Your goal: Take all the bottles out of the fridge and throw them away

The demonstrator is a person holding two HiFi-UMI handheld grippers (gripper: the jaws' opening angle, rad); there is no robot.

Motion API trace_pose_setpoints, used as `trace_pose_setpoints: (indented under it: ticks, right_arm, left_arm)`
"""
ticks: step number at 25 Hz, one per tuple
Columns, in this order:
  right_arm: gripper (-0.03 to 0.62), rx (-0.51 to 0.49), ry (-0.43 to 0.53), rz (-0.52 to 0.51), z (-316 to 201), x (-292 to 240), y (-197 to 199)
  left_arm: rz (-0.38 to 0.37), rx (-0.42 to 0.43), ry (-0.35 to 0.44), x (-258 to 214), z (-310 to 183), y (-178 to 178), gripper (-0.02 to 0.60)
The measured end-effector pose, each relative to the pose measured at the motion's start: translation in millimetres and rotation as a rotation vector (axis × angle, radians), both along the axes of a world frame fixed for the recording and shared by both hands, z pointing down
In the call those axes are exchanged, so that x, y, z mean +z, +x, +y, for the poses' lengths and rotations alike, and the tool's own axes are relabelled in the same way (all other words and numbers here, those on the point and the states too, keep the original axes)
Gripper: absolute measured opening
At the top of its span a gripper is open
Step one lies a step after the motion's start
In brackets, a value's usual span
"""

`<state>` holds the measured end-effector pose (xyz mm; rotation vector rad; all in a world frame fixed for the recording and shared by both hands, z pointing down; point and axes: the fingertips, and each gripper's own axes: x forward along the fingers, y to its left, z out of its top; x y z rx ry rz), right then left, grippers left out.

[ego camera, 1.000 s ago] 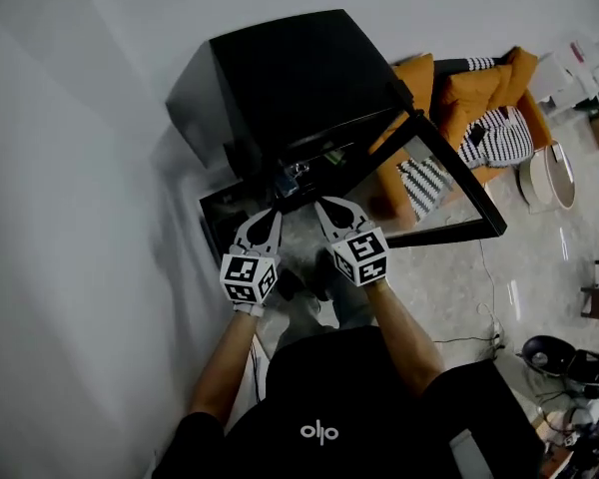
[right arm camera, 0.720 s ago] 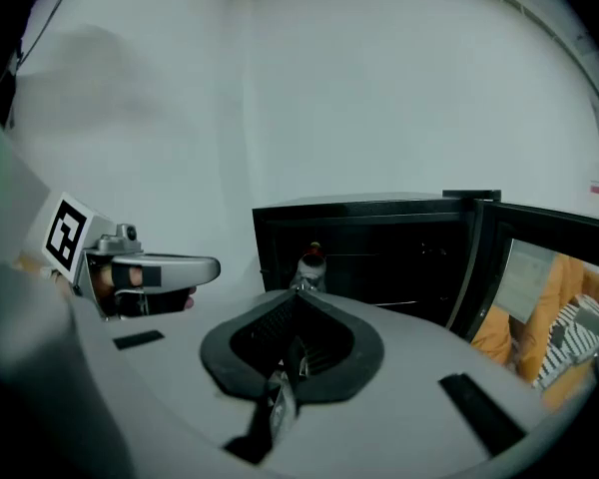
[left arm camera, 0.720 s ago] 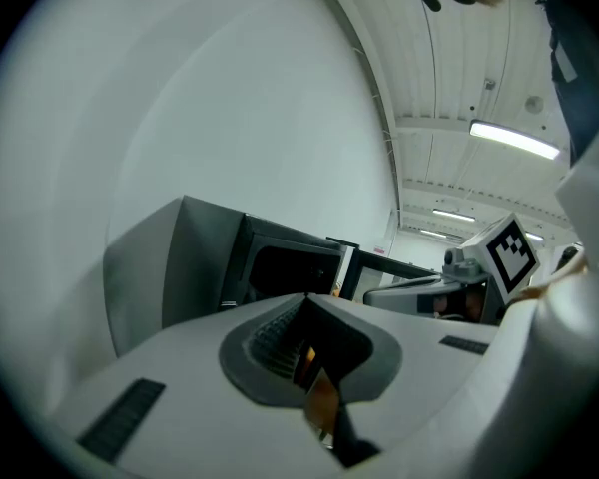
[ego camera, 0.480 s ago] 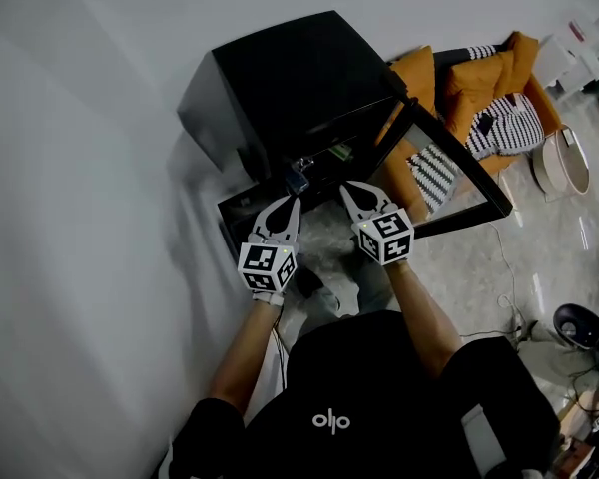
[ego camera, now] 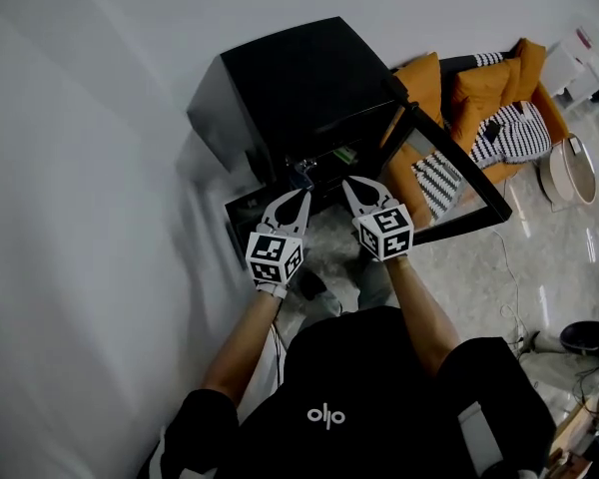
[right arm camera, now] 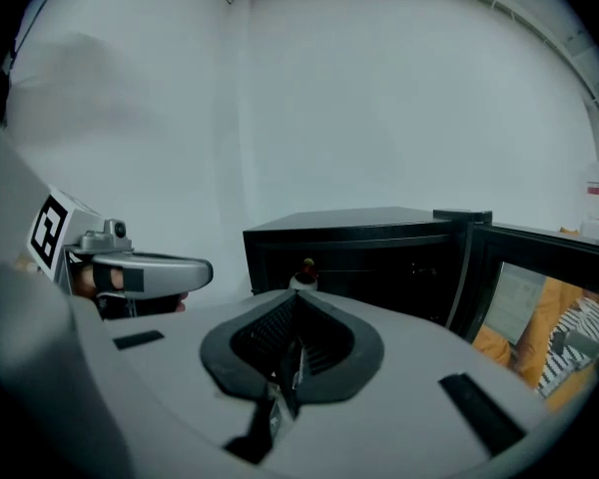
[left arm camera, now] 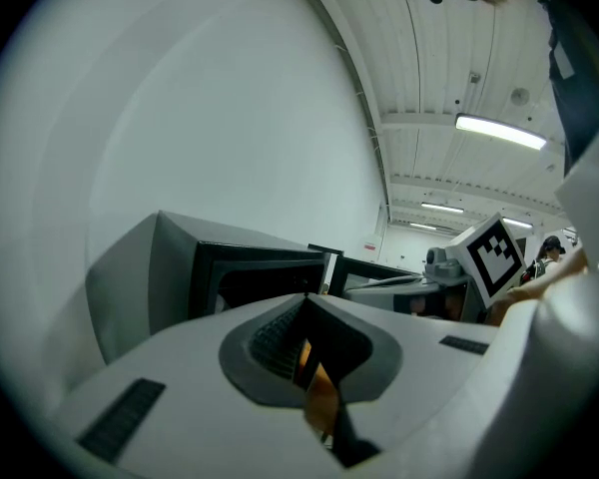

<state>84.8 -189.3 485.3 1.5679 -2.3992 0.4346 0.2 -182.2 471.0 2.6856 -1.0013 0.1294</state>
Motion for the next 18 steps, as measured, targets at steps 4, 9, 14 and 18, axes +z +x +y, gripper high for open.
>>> trace_pose_setpoints:
  ticks: [4,9,14,18]
  right_arm:
    - [0.009,-0.003,0.007,-0.011,-6,-1,1]
    - [0.009,-0.021,0.009,-0.031,-13,2,2]
    - [0.009,-0.033,-0.005,-0.040,-18,5,2]
    - [0.009,-0.042,-0.011,-0.038,-24,9,1]
  left_arm:
    - [-0.017,0.004,0.003,-4,0,8,0.006]
    - [-0.033,-0.013,-0.013,1,-1,13,0.006]
    - [-0.044,-0.036,-0.029,4,-2,11,0.006]
    - [-0.053,-0.065,-0.038,4,-5,6,0.006]
